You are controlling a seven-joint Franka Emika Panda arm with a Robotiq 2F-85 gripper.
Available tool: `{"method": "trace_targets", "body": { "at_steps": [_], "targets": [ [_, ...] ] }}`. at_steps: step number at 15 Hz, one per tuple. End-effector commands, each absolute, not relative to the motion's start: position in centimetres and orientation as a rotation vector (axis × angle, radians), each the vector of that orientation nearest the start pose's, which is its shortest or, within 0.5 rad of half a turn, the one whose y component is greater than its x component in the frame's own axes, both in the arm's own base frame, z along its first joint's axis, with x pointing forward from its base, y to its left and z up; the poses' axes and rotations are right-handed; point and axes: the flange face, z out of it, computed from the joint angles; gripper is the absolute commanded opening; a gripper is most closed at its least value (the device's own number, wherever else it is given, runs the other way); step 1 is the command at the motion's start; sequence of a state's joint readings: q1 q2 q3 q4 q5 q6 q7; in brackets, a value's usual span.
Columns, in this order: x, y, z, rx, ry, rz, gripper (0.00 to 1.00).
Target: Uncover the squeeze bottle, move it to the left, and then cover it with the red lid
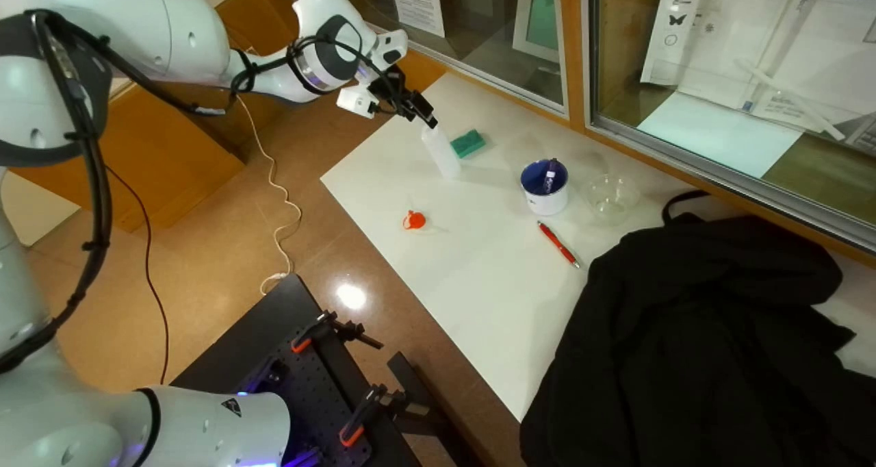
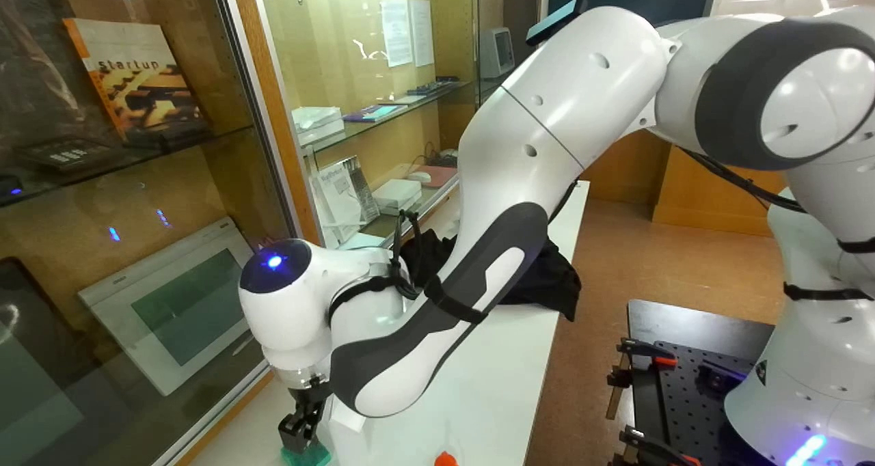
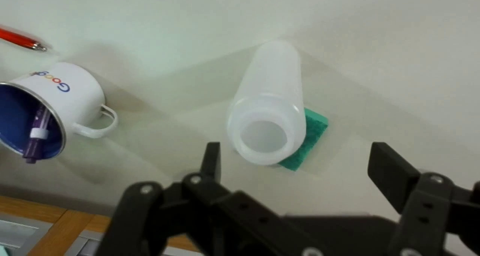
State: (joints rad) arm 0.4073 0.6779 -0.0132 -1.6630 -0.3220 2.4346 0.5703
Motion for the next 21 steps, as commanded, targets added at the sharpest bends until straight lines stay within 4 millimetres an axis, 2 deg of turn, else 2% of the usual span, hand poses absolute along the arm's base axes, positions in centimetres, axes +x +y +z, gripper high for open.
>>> {"method": "trace_targets", "body": {
  "at_steps": [1, 4, 6, 8, 11, 15, 21],
  "targets": [
    [62.9, 26.1, 25.5, -3.218, -0.119, -0.295, 1.0],
    [61.7, 25.9, 27.7, -3.173, -0.091, -0.25, 1.0],
    [60.2, 26.0, 28.8, -3.15, -0.09, -0.218, 1.0],
    [58.6, 26.0, 29.3, -3.135, -0.084, -0.191, 1.0],
    [55.9, 25.4, 29.1, -3.121, -0.038, -0.135, 1.0],
    [53.0, 23.7, 27.1, -3.122, 0.039, -0.085, 1.0],
    [51.3, 21.1, 22.3, -3.111, 0.098, -0.09, 1.0]
  ]
}}
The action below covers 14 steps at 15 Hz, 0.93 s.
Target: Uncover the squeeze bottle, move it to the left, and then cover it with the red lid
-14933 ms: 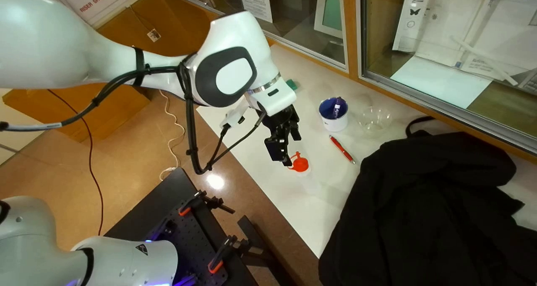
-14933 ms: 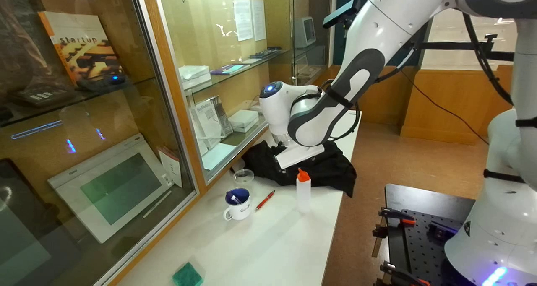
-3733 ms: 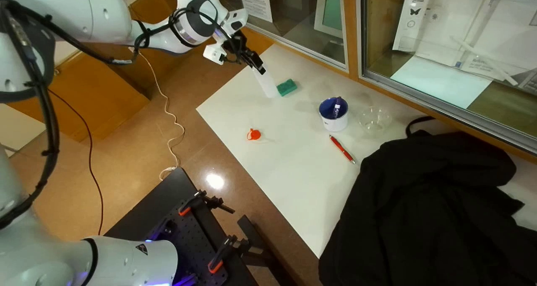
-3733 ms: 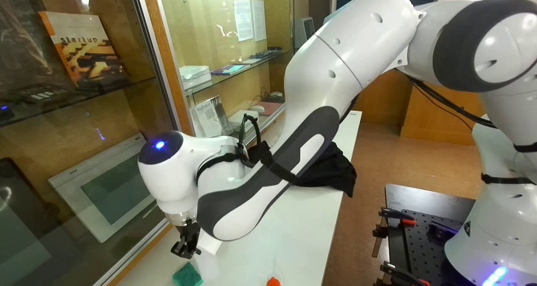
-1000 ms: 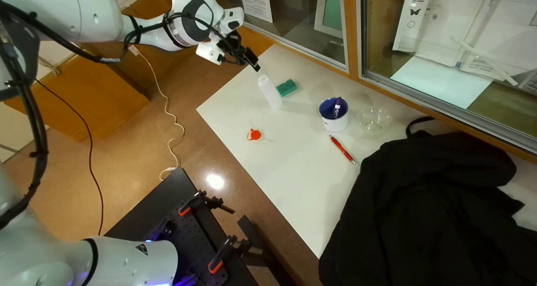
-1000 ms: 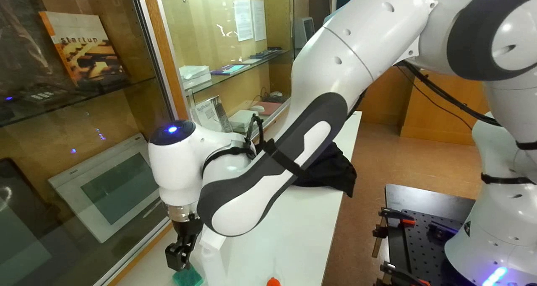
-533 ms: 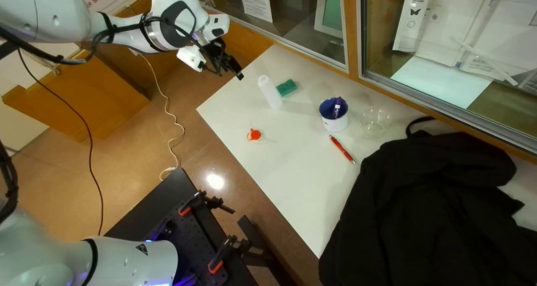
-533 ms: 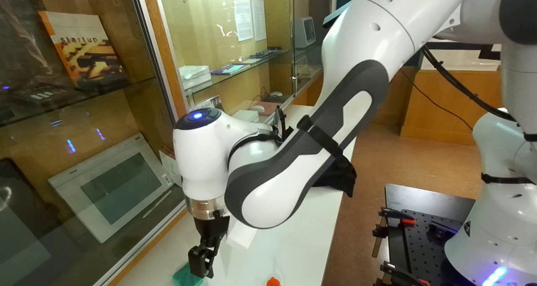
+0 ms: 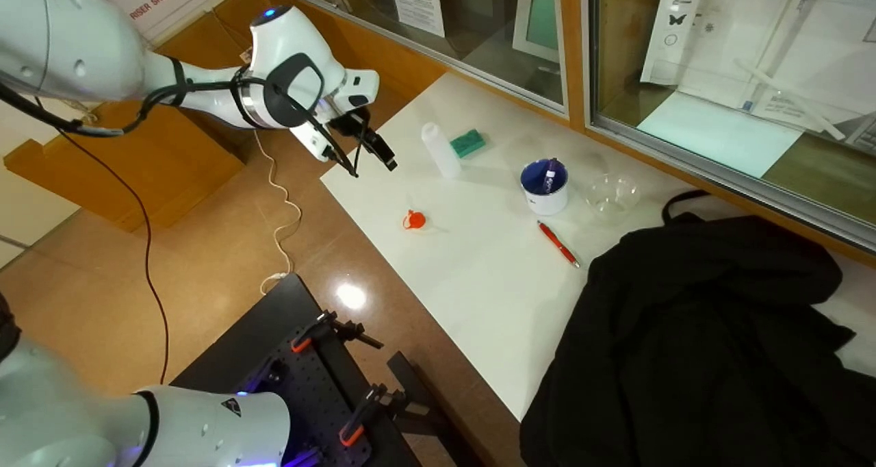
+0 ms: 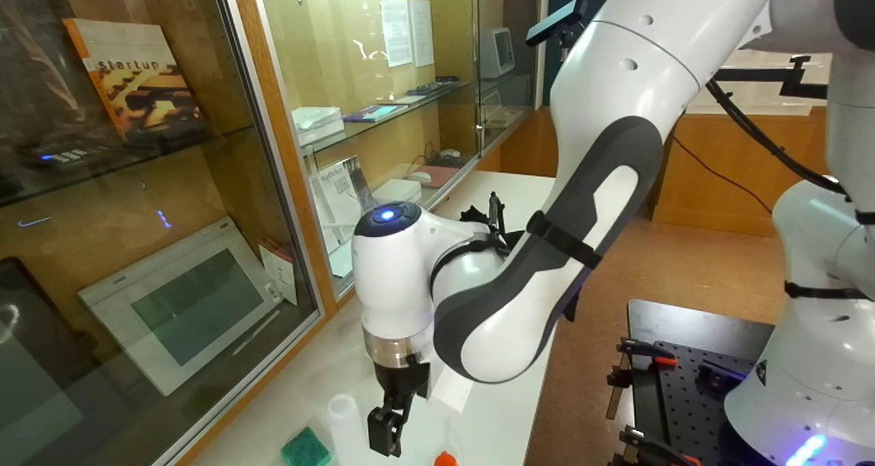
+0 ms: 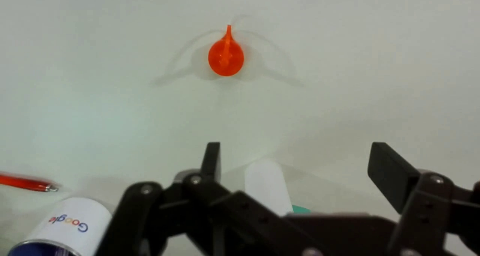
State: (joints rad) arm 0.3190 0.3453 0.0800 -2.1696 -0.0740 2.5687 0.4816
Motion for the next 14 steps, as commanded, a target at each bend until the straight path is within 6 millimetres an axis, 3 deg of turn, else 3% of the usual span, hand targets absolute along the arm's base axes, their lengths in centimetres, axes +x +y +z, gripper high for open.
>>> {"method": "trace_targets", "body": {
  "at_steps": [1, 8, 14],
  "targets": [
    [50.9, 20.9, 21.5, -3.113, 0.11, -0.083, 1.0],
    [49.2, 19.8, 15.8, -3.146, 0.186, -0.018, 1.0],
    [49.4, 18.6, 12.0, -3.156, 0.235, -0.035, 1.0]
  ]
}}
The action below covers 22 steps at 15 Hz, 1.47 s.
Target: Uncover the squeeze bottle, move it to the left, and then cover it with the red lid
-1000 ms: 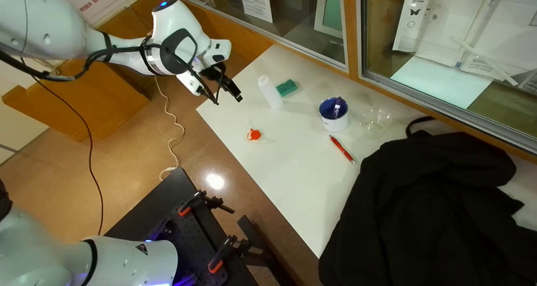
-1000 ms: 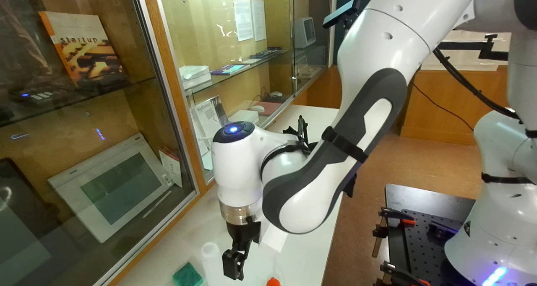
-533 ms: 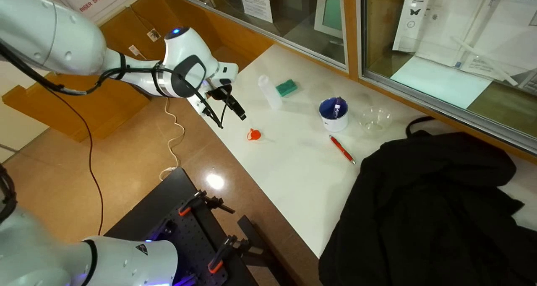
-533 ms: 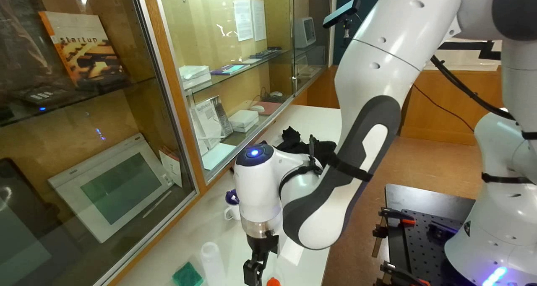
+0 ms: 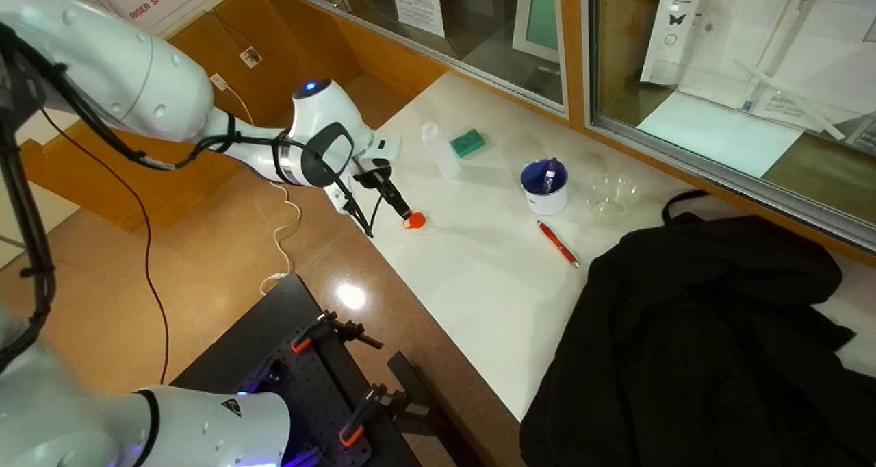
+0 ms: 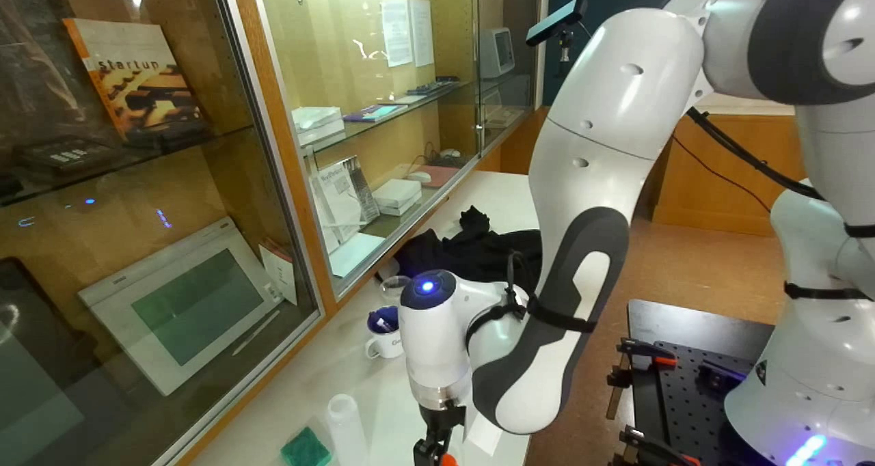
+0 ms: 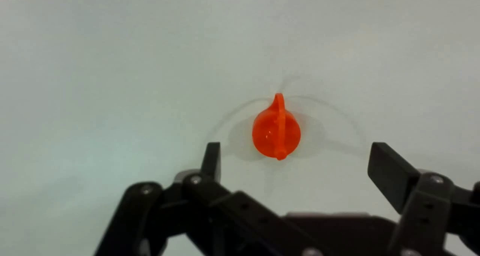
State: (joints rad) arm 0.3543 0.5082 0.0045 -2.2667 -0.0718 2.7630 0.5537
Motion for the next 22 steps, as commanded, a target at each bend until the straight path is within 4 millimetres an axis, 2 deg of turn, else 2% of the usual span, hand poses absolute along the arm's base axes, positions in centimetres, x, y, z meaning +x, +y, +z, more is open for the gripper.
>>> {"method": "trace_targets", "body": {
  "at_steps": [1, 4, 5, 6, 15, 16, 19, 22],
  "targets": [
    [49.4, 18.4, 11.5, -3.153, 0.234, -0.044, 1.0],
    [49.3, 18.0, 10.1, -3.154, 0.24, -0.048, 1.0],
    [49.2, 18.0, 9.8, -3.154, 0.235, -0.046, 0.75],
    [49.2, 17.9, 9.6, -3.156, 0.238, -0.048, 0.74],
    [49.1, 17.7, 9.2, -3.158, 0.26, -0.04, 0.05],
    [49.1, 17.7, 9.4, -3.16, 0.258, -0.043, 0.01],
    [49.1, 18.0, 10.5, -3.161, 0.253, -0.059, 0.0],
    [49.5, 18.5, 13.3, -3.147, 0.24, -0.102, 0.01]
  ]
}}
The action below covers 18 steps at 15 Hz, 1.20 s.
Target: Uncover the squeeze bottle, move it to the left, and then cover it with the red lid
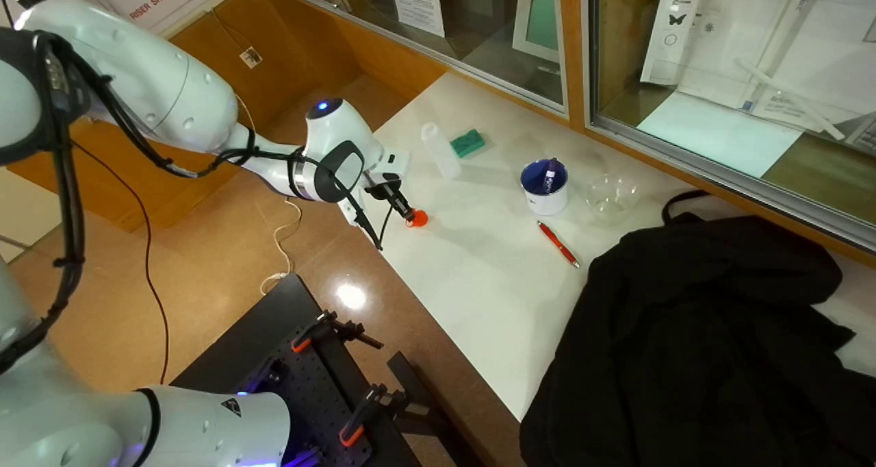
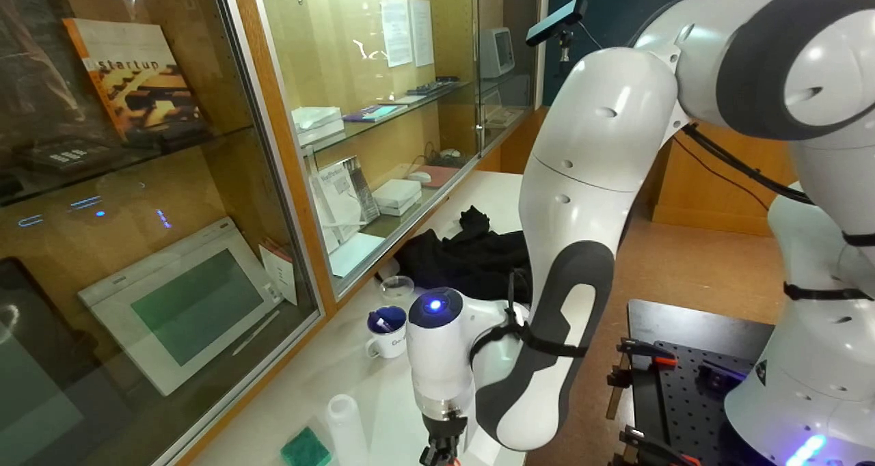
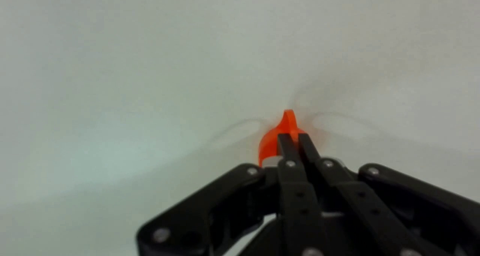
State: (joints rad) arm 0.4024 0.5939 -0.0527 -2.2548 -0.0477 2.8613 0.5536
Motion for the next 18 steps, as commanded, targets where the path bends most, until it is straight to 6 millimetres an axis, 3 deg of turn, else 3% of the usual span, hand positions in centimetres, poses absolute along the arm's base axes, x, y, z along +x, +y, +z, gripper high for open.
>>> {"method": "trace_targets", "body": {
  "at_steps": [1, 5, 9, 18],
  "targets": [
    [49.7, 18.6, 14.4, -3.141, 0.232, -0.121, 0.01],
    [51.6, 18.5, 19.7, -3.109, 0.216, -0.218, 0.01],
    [53.8, 18.0, 23.4, -3.086, 0.225, -0.201, 0.01],
    [58.4, 18.1, 26.7, -3.033, 0.113, -0.201, 0.01]
  ]
}}
